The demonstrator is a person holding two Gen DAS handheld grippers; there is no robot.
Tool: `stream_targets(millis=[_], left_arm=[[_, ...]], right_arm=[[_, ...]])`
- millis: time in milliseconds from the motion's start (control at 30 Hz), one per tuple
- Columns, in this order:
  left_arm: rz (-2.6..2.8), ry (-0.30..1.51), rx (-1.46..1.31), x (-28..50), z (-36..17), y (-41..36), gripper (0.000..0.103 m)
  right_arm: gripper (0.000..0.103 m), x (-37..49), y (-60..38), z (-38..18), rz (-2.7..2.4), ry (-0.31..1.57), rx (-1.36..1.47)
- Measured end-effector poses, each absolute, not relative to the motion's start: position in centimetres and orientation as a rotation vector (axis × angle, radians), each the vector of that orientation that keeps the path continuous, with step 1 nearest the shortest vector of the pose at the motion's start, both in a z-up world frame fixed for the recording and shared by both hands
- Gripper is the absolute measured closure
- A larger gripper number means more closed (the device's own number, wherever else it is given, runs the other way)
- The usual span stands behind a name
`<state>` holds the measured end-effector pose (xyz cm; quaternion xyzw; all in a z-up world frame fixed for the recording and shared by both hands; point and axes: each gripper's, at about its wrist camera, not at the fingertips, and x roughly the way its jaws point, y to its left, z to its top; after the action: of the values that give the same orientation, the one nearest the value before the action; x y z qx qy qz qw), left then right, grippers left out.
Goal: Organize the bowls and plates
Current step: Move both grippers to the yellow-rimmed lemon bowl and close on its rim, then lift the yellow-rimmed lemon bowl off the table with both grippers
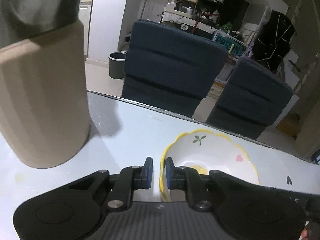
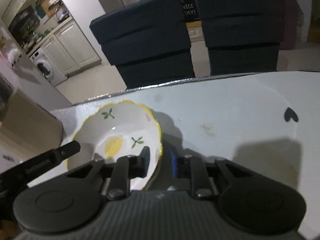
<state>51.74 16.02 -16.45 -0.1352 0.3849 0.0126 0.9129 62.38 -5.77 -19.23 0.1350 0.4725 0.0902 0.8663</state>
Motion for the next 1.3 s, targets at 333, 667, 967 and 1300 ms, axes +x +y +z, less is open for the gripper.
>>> stream_targets(millis=[333, 667, 967, 1300], left_arm=[[-0.043, 0.830, -0.354, 52.5, -18.3, 16.8, 0.088], [-0.095, 0.859, -0.317, 50.0, -17.9, 16.9, 0.095], [-0.111, 0.913, -0.246, 45.8, -17.3, 16.5, 0.093], [-0.063, 0.904, -0.258, 41.1, -14.2, 16.4, 0.094]], right_arm=[[0.088, 62.5, -4.2, -19.6, 0.212, 0.977, 0.188], [0.090, 61.7, -4.3, -19.4, 0.222, 0.996, 0.151], [0.090, 58.1, -4.6, -18.9, 0.265, 1.046, 0.138], [0.093, 53.4, -4.1, -16.3, 0.311, 1.019, 0.118]])
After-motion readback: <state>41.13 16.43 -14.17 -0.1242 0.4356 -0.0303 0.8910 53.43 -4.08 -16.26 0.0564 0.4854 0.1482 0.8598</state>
